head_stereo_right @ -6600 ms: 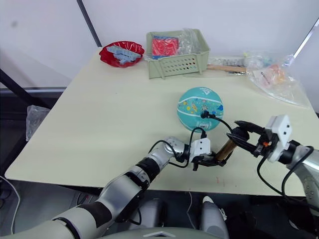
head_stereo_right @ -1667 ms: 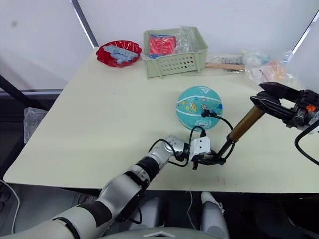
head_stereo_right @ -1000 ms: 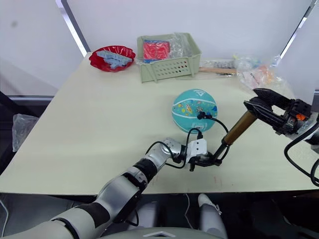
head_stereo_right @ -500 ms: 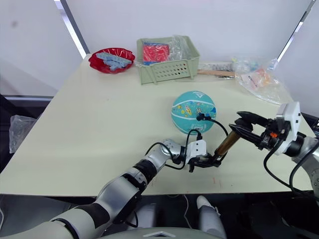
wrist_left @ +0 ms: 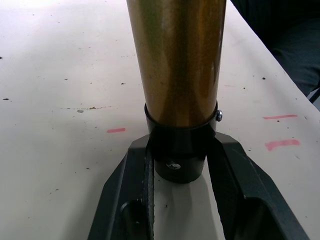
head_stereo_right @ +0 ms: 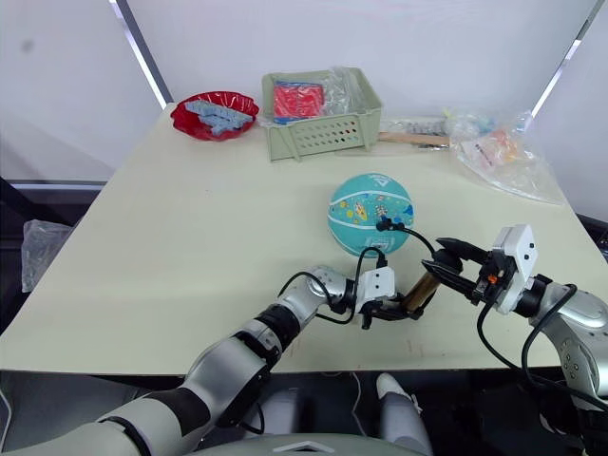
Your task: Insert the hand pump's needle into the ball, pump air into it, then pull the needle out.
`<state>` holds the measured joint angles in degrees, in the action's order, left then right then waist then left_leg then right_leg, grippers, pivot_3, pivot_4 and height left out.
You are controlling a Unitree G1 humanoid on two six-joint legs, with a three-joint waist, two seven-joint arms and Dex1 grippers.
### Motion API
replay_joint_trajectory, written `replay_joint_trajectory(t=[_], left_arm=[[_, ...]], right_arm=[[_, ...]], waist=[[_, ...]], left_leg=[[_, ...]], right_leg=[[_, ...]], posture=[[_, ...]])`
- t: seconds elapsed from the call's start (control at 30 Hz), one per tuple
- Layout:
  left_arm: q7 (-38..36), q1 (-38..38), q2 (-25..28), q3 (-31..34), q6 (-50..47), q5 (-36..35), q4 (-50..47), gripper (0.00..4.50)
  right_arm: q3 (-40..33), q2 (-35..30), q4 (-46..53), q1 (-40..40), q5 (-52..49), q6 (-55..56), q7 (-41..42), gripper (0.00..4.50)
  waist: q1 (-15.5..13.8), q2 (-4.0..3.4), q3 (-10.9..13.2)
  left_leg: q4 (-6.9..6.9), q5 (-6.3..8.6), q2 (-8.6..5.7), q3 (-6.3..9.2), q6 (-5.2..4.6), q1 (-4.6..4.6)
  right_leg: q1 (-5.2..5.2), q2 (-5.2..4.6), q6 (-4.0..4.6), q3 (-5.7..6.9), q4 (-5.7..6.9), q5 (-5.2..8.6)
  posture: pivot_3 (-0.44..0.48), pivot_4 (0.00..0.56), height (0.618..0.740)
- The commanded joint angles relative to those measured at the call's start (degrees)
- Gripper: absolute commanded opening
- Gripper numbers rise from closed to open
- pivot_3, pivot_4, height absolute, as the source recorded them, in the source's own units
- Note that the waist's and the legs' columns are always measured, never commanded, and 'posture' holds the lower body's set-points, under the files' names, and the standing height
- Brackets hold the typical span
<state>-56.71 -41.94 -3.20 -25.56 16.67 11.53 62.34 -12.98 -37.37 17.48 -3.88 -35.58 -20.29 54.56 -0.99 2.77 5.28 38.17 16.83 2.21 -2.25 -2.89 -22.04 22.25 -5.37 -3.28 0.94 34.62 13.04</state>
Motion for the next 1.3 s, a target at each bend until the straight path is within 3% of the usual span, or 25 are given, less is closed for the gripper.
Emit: replay_joint_trajectory(t=[0.03,0.37,0.8,1.1,1.3], left_arm=[[1.5,2.2,2.5,-3.1,-4.5,5.3,6.6,1.03],[1.3,2.3,2.6,-3.2,-4.5,5.2,6.6,1.03],[1.2,2.2,2.6,-3.3,-4.3,5.3,6.6,1.03],[1.2,2.3,2.8,-3.3,-4.3,5.4,6.6,1.03],[1.2,2.2,2.8,-3.4,-4.2,5.4,6.6,1.03]], right_arm=[[0.9,-0.9,-0.1,-1.0,-4.3,-5.6,2.2,1.95],[-10.4,-6.9,3.3,4.9,-11.3,-8.2,1.8,1.95],[-22.5,-17.3,3.5,11.7,-18.9,-15.0,0.4,1.95],[-24.5,-21.4,2.3,17.7,-20.2,-17.2,-1.4,1.94],[-18.8,-19.9,5.8,13.8,-15.3,-15.5,0.6,1.94]], waist=[[0.0,-0.14,0.1],[-0.3,-1.07,0.7],[-0.5,-1.17,1.3],[-0.6,-1.20,1.6],[-0.7,-1.19,1.6]], left_leg=[[0.00,0.00,-0.01,0.00,0.00,-0.01],[0.22,-0.07,-0.12,0.06,-0.10,-0.69],[0.38,-0.09,-0.24,0.14,-0.13,-0.76],[0.52,-0.09,-0.22,0.23,-0.13,-0.80],[0.55,-0.10,-0.20,0.27,-0.13,-0.82]], right_leg=[[0.00,-0.01,0.00,0.01,-0.01,0.00],[0.40,-0.16,-0.03,0.31,-0.05,-0.02],[0.34,-0.04,-0.05,0.69,0.00,-0.03],[0.33,0.26,-0.10,0.72,0.11,-0.05],[0.33,0.26,-0.10,0.73,0.13,-0.05]], posture=[[0.000,0.150,0.738],[0.000,0.150,0.738],[0.000,0.150,0.738],[0.000,0.150,0.738],[0.000,0.150,0.738]])
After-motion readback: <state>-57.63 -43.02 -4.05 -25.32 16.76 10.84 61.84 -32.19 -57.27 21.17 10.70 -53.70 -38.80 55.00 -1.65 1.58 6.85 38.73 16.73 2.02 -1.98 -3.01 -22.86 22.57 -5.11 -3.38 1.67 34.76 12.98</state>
